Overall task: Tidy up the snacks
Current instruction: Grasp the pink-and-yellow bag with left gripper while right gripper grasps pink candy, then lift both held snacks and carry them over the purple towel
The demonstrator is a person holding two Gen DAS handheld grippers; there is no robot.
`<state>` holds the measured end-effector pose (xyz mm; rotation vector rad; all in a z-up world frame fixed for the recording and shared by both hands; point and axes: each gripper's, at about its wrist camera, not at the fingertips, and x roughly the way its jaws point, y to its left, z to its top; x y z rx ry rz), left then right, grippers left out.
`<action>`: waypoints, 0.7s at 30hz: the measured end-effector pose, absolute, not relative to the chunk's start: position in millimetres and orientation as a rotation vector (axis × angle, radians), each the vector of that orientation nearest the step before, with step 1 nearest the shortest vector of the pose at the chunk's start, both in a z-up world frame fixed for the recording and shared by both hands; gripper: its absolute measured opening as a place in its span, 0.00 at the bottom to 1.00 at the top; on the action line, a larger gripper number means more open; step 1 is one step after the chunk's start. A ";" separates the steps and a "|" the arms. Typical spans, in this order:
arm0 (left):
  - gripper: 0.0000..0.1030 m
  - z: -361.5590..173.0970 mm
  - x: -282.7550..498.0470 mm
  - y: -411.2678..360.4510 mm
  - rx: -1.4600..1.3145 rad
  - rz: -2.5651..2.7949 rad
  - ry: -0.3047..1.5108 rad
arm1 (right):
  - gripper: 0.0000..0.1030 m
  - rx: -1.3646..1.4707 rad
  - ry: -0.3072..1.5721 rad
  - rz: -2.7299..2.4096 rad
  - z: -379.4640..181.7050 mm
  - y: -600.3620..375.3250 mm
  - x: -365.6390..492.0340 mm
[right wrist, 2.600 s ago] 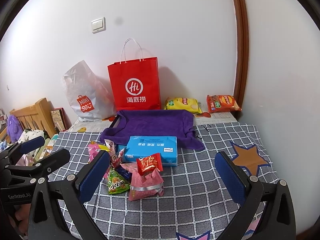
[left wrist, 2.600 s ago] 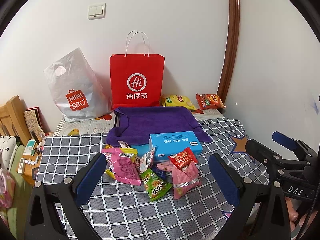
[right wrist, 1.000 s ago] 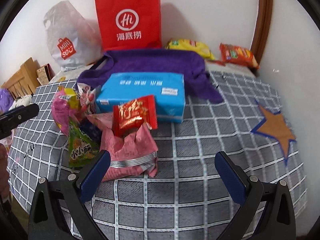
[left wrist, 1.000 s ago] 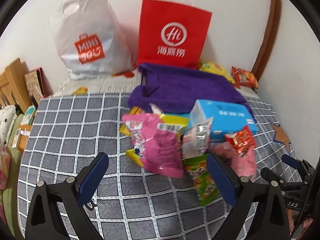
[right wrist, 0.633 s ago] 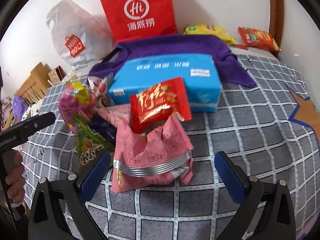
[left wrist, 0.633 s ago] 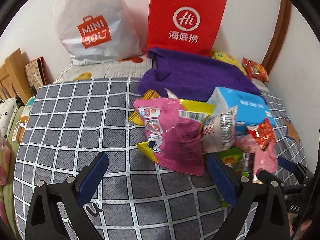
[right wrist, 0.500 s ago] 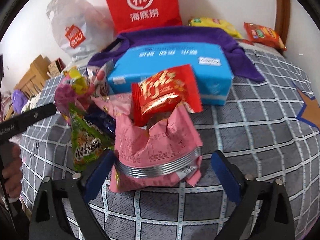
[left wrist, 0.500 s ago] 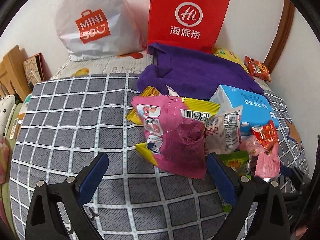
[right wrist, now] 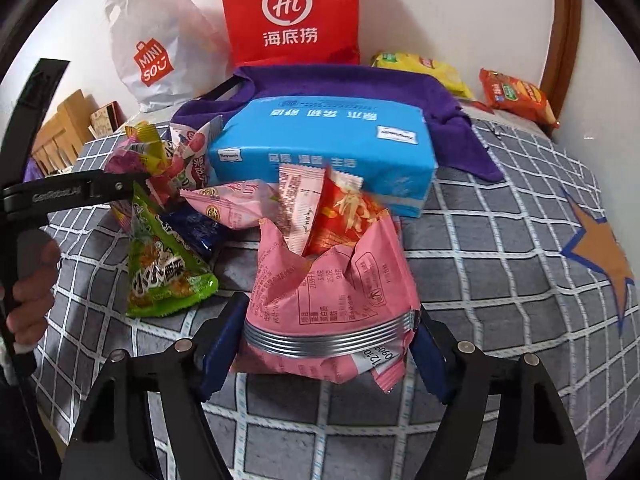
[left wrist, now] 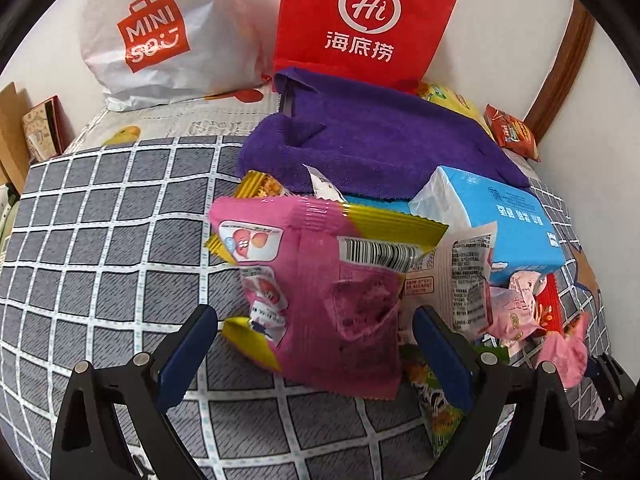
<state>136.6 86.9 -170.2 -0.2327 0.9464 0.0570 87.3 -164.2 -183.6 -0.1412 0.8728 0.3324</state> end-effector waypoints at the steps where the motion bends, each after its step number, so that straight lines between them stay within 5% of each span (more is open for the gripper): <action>1: 0.89 -171.7 138.1 87.2 -0.235 0.057 0.949 | 0.72 -0.142 0.868 0.328 -181.6 -166.0 85.9; 6: 0.81 -175.3 141.7 92.0 -0.265 0.048 0.948 | 0.72 -0.123 0.847 0.316 -171.7 -174.7 84.1; 10: 0.65 -167.5 136.0 89.0 -0.231 0.028 0.916 | 0.72 -0.092 0.836 0.313 -162.0 -179.7 85.7; 21: 0.62 -149.5 113.8 97.0 -0.258 -0.005 0.896 | 0.71 -0.067 0.809 0.303 -144.3 -181.1 88.7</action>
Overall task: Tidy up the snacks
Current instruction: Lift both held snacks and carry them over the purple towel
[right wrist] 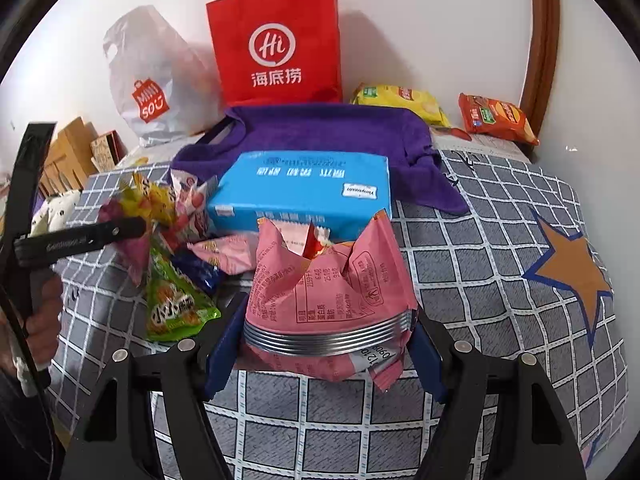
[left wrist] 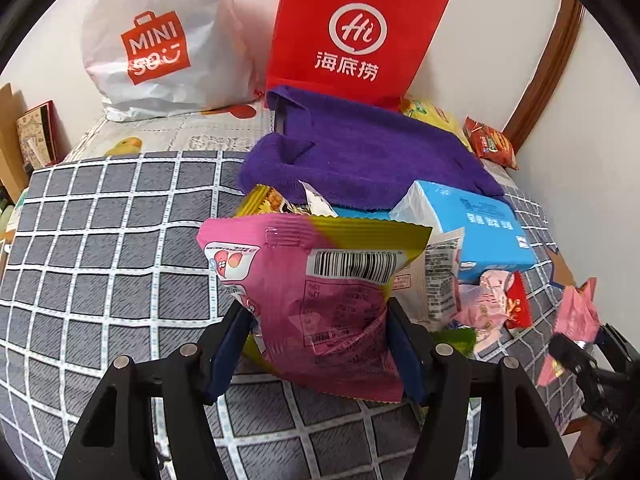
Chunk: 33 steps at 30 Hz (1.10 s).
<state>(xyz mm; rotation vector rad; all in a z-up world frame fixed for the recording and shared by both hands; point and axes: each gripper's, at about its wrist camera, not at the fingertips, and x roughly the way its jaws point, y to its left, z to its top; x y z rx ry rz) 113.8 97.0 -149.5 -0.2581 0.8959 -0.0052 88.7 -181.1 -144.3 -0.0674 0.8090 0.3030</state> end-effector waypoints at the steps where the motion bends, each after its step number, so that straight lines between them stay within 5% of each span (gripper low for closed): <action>1: 0.62 -147.2 112.0 97.2 -0.262 -0.010 0.893 | 0.71 -0.057 0.811 0.298 -142.9 -182.1 91.0; 33: 0.62 -84.9 114.2 64.3 -0.241 -0.149 0.869 | 0.71 0.012 0.776 0.283 -95.4 -184.3 138.6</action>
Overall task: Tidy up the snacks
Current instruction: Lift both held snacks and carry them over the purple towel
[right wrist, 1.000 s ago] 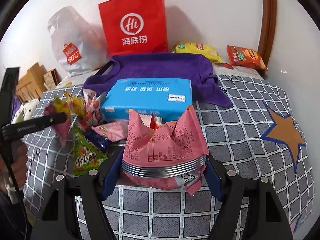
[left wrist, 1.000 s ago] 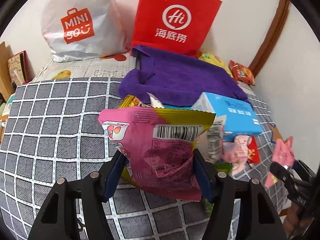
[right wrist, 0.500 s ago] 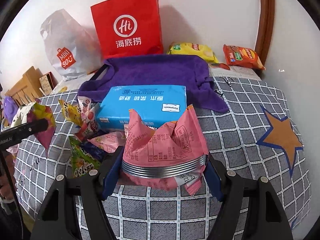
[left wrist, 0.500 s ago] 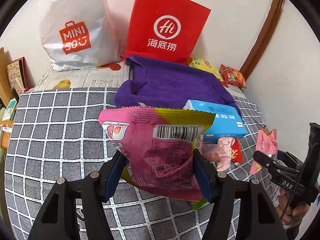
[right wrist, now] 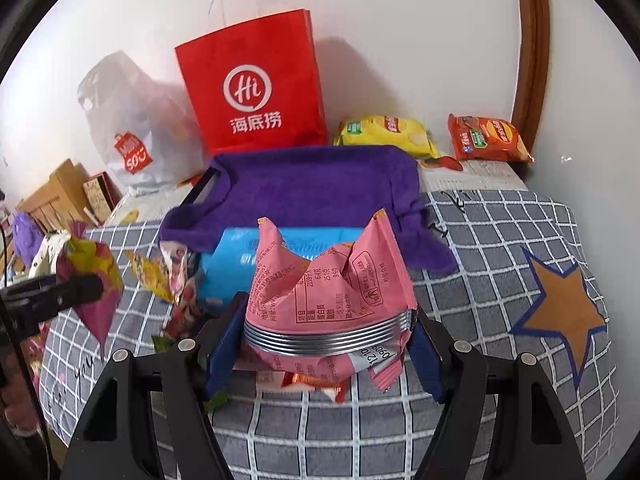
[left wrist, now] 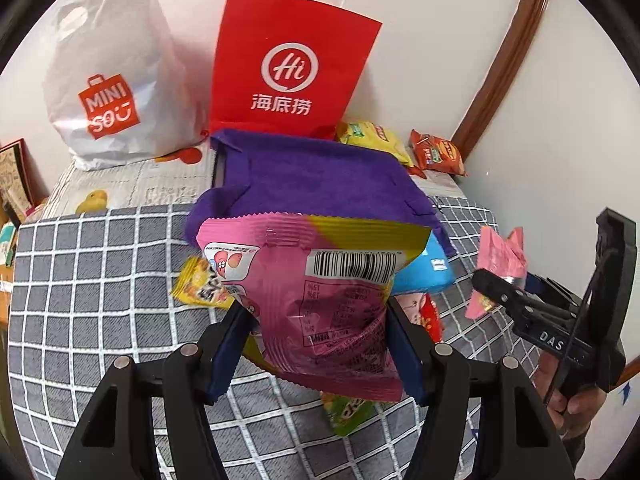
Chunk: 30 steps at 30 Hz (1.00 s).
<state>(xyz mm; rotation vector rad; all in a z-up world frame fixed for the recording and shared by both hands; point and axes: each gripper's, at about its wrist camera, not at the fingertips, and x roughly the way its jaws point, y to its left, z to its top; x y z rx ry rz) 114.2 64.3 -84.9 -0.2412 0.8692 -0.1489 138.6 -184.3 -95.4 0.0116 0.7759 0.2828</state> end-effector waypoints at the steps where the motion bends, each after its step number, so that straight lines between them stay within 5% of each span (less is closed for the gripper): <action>1: 0.62 -83.8 116.7 62.2 -0.239 -0.154 0.870 | 0.71 0.011 0.773 0.285 -93.4 -183.1 141.0; 30: 0.62 -49.7 243.1 99.1 -0.233 -0.107 0.840 | 0.71 -0.060 0.738 0.335 -53.3 -120.5 293.7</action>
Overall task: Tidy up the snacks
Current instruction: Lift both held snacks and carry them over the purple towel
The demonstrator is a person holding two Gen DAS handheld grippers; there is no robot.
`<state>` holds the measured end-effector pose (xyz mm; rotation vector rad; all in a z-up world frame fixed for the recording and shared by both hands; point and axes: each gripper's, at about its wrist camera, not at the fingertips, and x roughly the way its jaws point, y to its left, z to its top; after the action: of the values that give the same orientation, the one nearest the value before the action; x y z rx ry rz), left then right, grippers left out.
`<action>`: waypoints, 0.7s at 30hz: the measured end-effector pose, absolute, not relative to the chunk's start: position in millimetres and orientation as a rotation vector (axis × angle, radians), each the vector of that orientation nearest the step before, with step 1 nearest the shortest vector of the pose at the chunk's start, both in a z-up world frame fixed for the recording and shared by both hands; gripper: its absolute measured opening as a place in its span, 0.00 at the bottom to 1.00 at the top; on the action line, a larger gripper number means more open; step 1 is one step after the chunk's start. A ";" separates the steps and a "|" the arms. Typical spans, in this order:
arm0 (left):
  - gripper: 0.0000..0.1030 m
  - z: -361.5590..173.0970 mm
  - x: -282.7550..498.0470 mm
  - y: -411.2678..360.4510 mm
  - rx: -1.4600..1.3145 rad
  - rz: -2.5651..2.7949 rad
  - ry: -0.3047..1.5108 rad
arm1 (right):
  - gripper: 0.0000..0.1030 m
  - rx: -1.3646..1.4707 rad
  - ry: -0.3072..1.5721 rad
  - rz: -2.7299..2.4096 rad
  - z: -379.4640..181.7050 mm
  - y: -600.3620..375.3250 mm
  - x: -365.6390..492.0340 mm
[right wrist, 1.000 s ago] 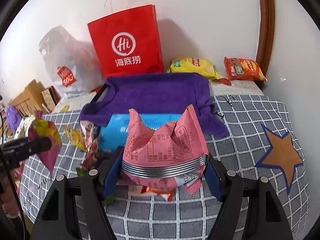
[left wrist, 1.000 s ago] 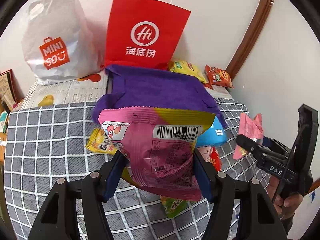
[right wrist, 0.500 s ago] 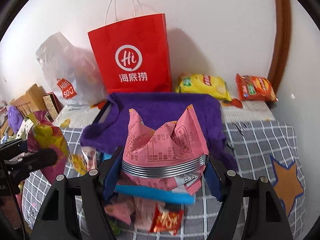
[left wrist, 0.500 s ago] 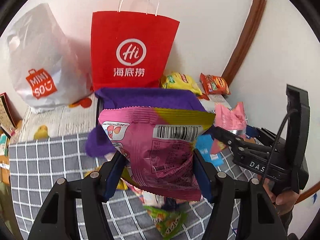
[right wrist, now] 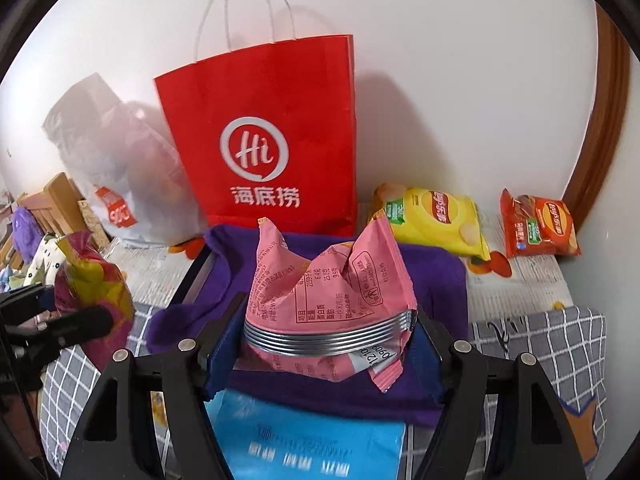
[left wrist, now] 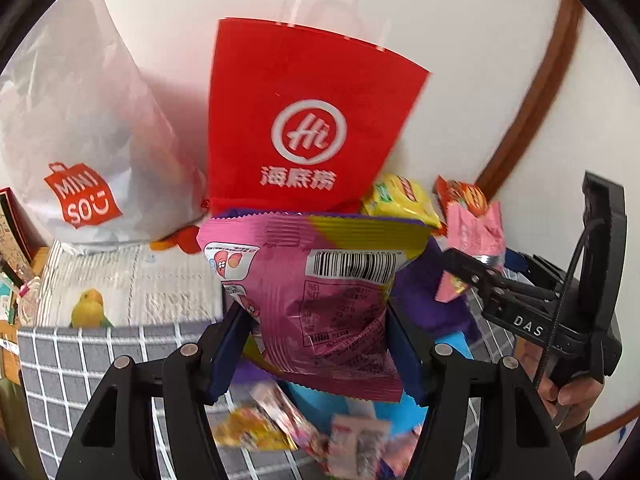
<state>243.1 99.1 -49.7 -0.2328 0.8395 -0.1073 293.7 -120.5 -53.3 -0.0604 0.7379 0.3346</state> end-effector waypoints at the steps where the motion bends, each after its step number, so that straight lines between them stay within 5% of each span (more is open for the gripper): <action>1: 0.62 -48.8 250.7 103.5 -0.237 -0.100 0.837 | 0.71 -0.061 0.740 0.330 -53.9 -119.9 302.5; 21: 0.62 -113.0 335.5 143.6 -0.292 -0.047 0.911 | 0.71 -0.008 0.812 0.343 -100.5 -105.3 389.9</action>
<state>335.5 143.6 -113.0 -0.2922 0.9106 -0.0471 389.9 -105.3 -100.5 -0.0082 0.8116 0.3431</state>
